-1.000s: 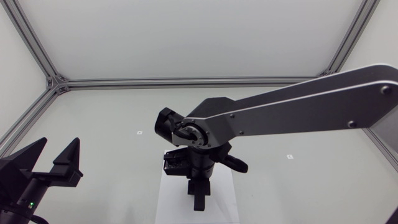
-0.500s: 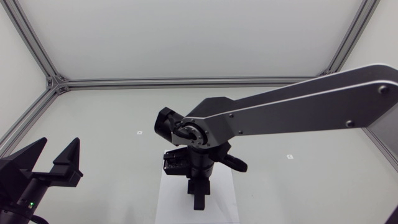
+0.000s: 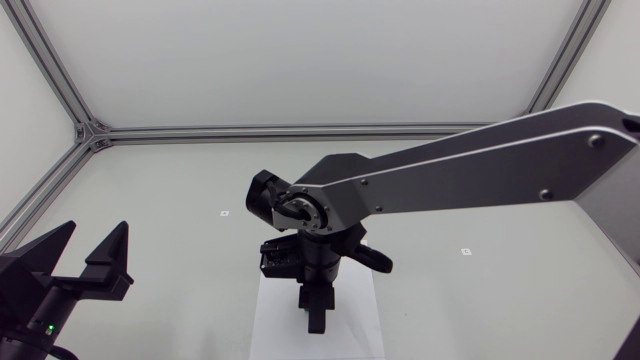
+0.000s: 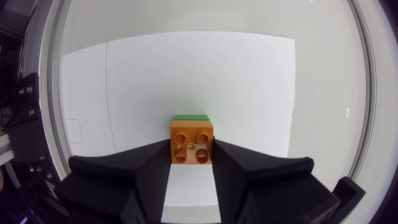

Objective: Pick up the orange 2x2 brick with the right arm and stack it on top of the green 2x2 brick in the center

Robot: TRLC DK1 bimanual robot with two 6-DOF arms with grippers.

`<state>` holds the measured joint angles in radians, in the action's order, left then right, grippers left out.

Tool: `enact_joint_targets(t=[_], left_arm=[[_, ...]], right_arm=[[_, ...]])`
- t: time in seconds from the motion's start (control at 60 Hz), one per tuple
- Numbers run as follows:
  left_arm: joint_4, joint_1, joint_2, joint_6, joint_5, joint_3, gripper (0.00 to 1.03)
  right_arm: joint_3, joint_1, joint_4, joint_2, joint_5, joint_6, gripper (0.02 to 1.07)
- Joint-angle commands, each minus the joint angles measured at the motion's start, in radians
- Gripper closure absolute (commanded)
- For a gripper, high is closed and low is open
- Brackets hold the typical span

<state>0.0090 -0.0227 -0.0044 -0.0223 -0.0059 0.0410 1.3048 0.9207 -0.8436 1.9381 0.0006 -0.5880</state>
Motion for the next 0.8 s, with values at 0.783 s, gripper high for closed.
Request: enact_joint_targets(t=[0.783], left_arm=[[-0.014,0.003,-0.008,0.013,0.004,-0.041,0.04]], right_arm=[[-0.039,-0.034,-0.057,0.176,0.027,-0.012,1.01]])
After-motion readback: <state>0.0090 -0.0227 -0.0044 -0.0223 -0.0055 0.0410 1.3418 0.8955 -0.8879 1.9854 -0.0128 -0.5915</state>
